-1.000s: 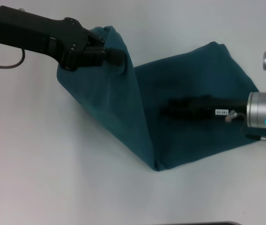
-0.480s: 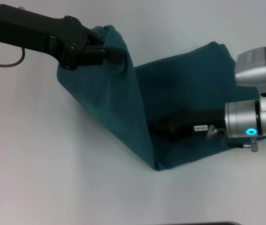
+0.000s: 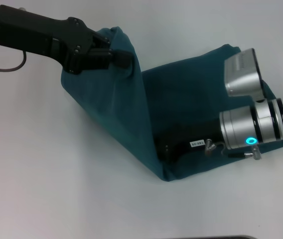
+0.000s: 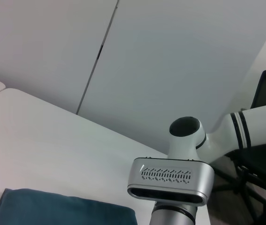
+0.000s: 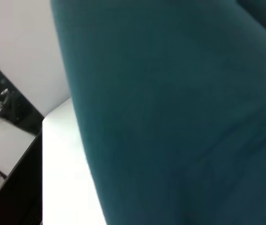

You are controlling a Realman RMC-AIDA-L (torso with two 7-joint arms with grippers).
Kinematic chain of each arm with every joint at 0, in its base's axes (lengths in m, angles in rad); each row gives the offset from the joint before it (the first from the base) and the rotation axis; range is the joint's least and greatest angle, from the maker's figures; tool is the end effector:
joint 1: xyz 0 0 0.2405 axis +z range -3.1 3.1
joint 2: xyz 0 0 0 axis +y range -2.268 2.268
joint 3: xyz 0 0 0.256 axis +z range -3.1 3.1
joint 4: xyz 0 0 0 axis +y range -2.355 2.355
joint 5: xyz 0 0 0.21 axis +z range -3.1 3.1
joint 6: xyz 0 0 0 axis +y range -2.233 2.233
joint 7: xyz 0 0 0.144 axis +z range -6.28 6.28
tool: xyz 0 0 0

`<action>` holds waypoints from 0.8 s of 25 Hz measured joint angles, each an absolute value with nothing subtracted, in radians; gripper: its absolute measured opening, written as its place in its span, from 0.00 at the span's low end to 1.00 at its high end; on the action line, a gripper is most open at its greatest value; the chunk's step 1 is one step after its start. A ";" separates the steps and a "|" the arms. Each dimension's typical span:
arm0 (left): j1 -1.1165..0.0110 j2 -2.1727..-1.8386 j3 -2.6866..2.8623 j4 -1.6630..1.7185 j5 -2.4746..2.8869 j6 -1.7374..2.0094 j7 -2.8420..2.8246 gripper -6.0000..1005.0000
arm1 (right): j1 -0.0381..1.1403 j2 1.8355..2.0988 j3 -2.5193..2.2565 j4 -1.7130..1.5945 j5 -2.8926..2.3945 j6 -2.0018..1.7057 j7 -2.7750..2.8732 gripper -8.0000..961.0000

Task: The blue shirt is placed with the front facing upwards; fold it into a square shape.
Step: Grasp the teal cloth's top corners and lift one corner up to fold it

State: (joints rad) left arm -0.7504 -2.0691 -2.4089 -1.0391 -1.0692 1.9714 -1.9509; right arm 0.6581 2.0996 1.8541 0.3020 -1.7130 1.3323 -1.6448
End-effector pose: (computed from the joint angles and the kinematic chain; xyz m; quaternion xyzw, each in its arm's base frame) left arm -0.1441 0.3442 0.0518 0.9621 0.1961 0.1808 0.0560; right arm 0.2358 0.2963 -0.1110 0.9403 -0.2985 -0.1581 0.0413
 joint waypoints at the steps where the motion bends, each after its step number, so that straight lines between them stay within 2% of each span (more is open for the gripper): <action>1: -0.750 -2.069 -2.409 -1.039 -1.069 1.971 -1.951 0.03 | 0.667 2.100 1.844 0.301 -1.709 1.331 -1.644 0.03; 10: -0.750 -2.069 -2.406 -1.034 -1.069 1.962 -1.949 0.03 | 0.750 2.106 1.771 0.277 -1.654 1.313 -1.634 0.03; 20: -0.750 -2.069 -2.404 -1.033 -1.066 1.957 -1.949 0.03 | 0.779 2.110 1.608 0.287 -1.503 1.259 -1.627 0.03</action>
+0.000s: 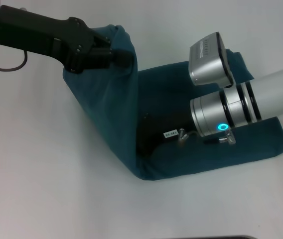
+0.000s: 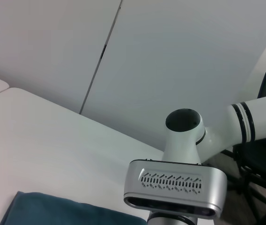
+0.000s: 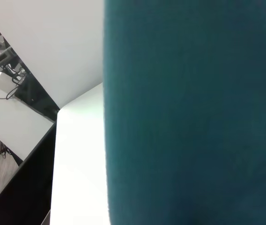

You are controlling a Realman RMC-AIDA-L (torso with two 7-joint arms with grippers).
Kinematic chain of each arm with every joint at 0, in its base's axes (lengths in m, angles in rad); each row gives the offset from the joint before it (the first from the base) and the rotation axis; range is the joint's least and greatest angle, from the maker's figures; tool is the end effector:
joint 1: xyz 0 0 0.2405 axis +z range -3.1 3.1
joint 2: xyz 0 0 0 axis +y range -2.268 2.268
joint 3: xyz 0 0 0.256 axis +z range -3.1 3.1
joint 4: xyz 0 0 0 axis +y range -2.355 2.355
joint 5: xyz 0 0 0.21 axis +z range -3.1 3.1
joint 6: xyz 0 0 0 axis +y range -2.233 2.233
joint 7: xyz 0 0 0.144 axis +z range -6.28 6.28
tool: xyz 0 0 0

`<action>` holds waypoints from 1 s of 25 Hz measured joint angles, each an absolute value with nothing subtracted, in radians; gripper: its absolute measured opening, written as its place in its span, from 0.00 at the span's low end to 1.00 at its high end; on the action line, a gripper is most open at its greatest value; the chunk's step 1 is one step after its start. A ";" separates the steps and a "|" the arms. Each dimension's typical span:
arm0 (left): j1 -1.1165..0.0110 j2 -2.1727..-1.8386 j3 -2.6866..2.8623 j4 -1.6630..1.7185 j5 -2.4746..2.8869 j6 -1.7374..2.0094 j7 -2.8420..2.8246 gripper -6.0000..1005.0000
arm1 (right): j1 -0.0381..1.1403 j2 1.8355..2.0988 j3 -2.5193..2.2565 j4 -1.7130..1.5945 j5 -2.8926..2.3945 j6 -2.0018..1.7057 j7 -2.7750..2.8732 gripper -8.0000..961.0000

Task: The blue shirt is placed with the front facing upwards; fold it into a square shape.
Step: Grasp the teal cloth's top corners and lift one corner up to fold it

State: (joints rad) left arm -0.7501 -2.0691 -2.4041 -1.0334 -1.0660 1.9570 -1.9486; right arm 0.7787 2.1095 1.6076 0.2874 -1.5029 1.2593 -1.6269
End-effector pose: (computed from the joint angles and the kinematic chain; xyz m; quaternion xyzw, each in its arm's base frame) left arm -0.1449 0.3458 0.0501 0.9622 0.1983 0.1795 0.0520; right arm 0.1945 0.3127 -0.1293 0.9552 -0.2514 -0.1438 0.0604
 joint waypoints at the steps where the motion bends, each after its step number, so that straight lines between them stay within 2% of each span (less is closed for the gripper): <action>1: -0.750 -2.069 -2.404 -1.033 -1.065 1.957 -1.949 0.03 | 0.782 2.110 1.585 0.289 -1.480 1.252 -1.627 0.03; 11: -0.744 -2.071 -2.404 -1.032 -1.061 1.956 -1.940 0.03 | 0.791 2.110 1.407 0.341 -1.341 1.168 -1.593 0.03; 25: -0.736 -2.071 -2.404 -1.032 -1.067 1.956 -1.937 0.03 | 0.801 2.110 1.393 0.373 -1.336 1.137 -1.576 0.03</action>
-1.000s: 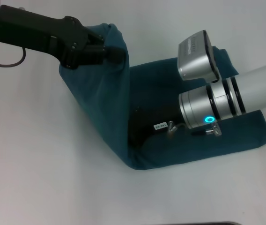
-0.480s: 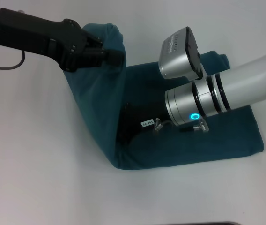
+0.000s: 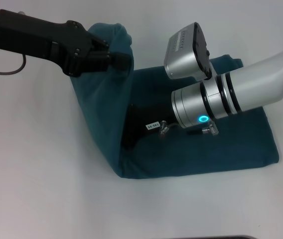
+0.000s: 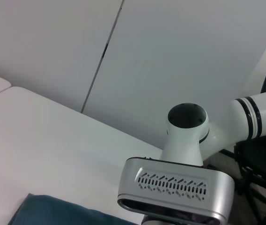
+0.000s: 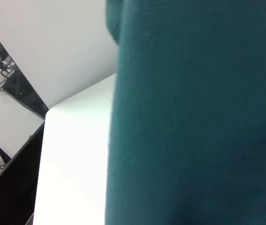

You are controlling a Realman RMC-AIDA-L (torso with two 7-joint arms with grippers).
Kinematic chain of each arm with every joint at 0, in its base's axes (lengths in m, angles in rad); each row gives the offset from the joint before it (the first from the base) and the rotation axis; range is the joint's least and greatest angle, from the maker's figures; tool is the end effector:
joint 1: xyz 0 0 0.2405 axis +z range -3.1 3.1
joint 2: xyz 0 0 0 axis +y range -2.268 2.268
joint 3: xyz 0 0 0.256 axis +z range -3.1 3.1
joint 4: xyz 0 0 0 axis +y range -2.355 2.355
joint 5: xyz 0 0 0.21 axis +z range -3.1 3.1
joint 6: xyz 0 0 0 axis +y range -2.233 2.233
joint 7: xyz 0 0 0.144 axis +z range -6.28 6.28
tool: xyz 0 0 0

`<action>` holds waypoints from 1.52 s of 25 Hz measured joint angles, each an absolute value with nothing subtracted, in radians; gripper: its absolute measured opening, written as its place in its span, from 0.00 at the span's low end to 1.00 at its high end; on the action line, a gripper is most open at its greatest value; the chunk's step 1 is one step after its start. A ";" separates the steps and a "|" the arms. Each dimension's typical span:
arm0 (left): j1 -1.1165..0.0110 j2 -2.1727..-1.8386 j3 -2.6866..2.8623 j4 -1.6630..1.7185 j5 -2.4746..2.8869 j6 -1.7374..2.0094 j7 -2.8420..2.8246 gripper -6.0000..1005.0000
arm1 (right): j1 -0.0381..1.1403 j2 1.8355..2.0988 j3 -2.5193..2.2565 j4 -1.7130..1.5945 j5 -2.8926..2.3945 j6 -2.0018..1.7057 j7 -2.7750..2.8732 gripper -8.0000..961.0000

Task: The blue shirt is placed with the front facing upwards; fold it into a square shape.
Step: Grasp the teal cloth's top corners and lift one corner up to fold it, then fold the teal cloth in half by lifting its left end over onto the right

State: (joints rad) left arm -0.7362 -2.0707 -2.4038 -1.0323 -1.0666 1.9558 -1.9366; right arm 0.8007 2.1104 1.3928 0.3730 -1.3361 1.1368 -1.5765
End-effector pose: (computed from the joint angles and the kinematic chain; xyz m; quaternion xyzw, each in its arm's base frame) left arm -0.1495 0.3436 0.0494 0.9617 0.1996 0.1810 0.0502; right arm 0.1705 0.3229 -0.1414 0.9632 -0.2283 -0.1353 0.0417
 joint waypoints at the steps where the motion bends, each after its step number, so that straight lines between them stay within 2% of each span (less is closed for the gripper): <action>1: -0.736 -2.071 -2.404 -1.032 -1.067 1.956 -1.936 0.03 | 0.801 2.110 1.393 0.374 -1.336 1.136 -1.576 0.03; 9: -0.730 -2.071 -2.403 -1.032 -1.063 1.939 -1.933 0.03 | 0.763 2.101 1.400 0.366 -1.321 1.115 -1.577 0.03; 16: -0.724 -2.071 -2.410 -1.032 -1.068 1.934 -1.924 0.03 | 0.680 2.089 1.435 0.375 -1.320 1.106 -1.594 0.03; 20: -0.723 -2.084 -2.411 -1.032 -1.082 1.934 -1.913 0.03 | 0.624 2.082 1.495 0.376 -1.324 1.109 -1.635 0.04; 30: -0.723 -2.108 -2.410 -1.034 -1.116 1.927 -1.911 0.03 | 0.515 2.040 1.668 0.379 -1.327 1.156 -1.701 0.04; 38: -0.727 -2.115 -2.406 -1.032 -1.144 1.912 -1.911 0.03 | 0.461 2.010 1.778 0.382 -1.331 1.173 -1.724 0.04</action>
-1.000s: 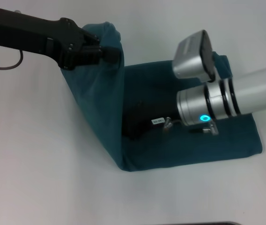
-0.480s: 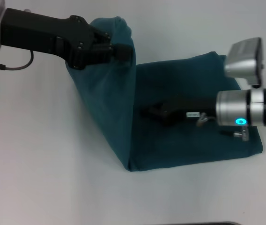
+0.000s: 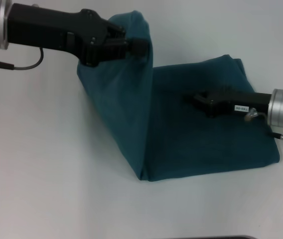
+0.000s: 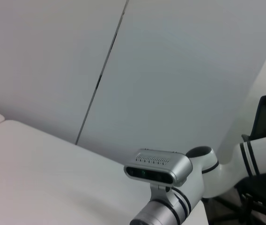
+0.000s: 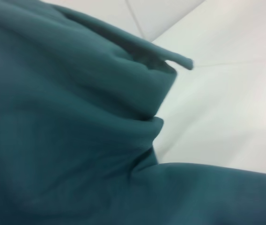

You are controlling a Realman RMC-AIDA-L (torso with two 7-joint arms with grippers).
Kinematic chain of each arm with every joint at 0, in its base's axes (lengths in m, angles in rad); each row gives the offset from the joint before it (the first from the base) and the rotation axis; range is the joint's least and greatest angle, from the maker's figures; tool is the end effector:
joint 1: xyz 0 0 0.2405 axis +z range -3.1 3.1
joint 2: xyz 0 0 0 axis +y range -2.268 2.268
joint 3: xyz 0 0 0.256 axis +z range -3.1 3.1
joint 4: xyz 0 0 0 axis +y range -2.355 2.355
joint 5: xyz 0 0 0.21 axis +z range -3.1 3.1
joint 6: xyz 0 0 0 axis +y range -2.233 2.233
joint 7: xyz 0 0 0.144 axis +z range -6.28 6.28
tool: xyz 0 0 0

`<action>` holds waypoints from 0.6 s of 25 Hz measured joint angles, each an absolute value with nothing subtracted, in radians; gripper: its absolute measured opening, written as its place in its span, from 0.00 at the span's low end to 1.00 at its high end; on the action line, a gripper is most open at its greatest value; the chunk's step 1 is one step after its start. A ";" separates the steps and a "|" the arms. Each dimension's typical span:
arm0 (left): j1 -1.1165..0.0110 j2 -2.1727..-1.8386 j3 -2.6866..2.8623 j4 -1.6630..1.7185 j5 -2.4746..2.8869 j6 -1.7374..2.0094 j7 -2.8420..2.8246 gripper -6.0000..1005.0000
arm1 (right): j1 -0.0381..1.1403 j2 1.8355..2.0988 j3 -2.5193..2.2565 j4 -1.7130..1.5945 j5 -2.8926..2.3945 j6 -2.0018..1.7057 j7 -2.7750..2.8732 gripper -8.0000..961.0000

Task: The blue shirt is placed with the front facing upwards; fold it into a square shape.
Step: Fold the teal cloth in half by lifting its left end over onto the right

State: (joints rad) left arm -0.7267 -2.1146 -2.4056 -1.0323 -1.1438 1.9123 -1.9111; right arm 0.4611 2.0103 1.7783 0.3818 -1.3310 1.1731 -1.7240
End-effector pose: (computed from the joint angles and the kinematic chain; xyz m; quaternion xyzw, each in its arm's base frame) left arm -0.1372 0.3433 0.0390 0.9534 0.1850 0.2340 0.0448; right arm 0.2921 0.3150 -0.0587 -0.8888 0.3652 0.2365 0.1443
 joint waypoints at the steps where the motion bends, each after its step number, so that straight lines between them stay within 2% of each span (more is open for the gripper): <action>1: -0.727 -2.115 -2.405 -1.032 -1.148 1.912 -1.911 0.03 | 0.457 2.008 1.785 0.382 -1.331 1.173 -1.725 0.04; 15: -0.751 -2.143 -2.364 -1.032 -1.174 1.876 -1.910 0.03 | 0.442 2.007 1.822 0.378 -1.331 1.177 -1.735 0.04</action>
